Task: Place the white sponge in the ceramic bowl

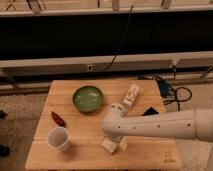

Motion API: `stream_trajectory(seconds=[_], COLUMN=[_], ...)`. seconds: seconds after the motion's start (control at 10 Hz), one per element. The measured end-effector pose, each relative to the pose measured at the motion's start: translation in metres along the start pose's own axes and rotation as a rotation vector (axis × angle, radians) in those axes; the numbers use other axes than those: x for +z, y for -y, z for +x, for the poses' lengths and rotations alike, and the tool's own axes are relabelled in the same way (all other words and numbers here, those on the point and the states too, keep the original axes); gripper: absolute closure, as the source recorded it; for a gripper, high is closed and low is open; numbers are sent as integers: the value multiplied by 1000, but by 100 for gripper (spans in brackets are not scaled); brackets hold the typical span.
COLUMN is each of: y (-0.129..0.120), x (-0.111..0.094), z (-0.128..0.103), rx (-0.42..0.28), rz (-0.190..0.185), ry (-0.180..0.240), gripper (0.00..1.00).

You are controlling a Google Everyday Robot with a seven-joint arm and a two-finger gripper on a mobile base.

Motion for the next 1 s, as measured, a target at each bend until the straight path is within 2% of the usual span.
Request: stream_trajectory(seconds=[0.3, 0.5, 0.8, 1.0], y=[-2, -3, 4, 19], x=[3, 4, -8, -19], z=[0, -2, -8, -15], rx=[12, 14, -1, -29], rz=[5, 25, 52, 60], ry=[35, 51, 58, 52], gripper=[49, 72, 98, 100])
